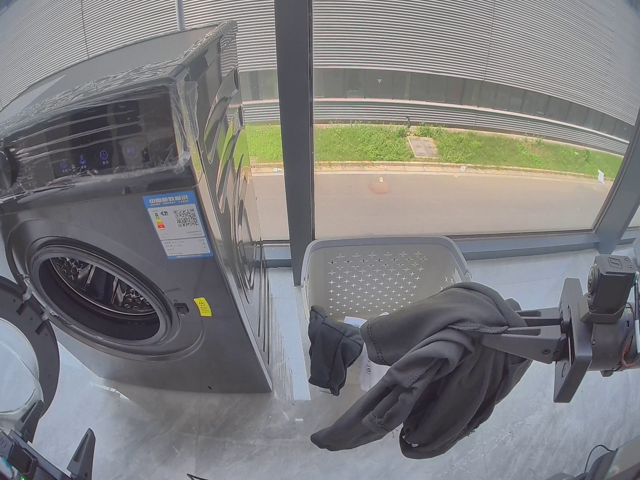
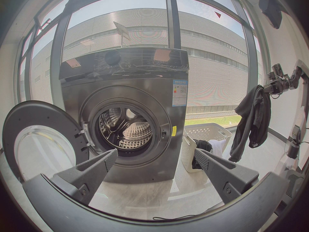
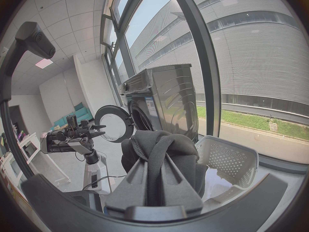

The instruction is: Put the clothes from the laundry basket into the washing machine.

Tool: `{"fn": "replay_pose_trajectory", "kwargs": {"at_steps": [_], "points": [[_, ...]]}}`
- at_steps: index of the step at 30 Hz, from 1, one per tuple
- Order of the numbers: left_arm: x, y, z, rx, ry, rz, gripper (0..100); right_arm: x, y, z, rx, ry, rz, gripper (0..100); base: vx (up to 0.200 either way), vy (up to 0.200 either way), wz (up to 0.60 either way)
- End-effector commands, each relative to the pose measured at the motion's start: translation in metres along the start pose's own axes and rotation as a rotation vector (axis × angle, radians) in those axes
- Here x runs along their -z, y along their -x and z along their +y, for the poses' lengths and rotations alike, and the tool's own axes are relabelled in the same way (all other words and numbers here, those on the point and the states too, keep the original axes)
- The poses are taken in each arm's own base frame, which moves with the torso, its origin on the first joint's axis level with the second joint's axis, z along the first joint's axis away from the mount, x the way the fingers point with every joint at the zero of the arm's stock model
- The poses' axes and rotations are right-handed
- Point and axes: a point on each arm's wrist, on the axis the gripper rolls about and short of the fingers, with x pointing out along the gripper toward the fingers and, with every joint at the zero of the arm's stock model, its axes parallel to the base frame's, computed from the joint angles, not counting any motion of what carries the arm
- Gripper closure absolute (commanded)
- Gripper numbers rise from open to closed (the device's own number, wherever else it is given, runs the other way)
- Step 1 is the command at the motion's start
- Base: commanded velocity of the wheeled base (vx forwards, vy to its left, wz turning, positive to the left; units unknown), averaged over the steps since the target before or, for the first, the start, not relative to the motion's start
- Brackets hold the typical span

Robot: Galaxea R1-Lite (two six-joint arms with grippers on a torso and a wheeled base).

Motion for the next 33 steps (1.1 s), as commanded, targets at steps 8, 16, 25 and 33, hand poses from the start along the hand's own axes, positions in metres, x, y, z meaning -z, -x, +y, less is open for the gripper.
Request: {"fn": "replay_pose_trajectory", "kwargs": {"at_steps": [8, 16, 25, 33], "points": [[0.005, -0.001, 0.0, -0.001, 0.0, 0.019, 0, 0.001, -0.003, -0.001, 0.001, -0.004, 0.01, 100, -0.125, 0.0, 0.0], [0.004, -0.003, 0.001, 0.076, -0.008, 0.04, 0, -0.007, -0.008, -0.003, -0.003, 0.008, -0.004, 100, 0.0, 0.0, 0.0], [-0.134, 0.007, 0.004, 0.166, 0.009, -0.365, 0, -0.015, -0.011, -0.003, -0.006, 0.019, -0.026, 100, 0.0, 0.0, 0.0], [-0.195, -0.023, -0.013, 0.643, -0.147, -0.233, 0, -0.026, -0.02, 0.012, -0.103, 0.051, -0.047, 100, 0.0, 0.0, 0.0]]}}
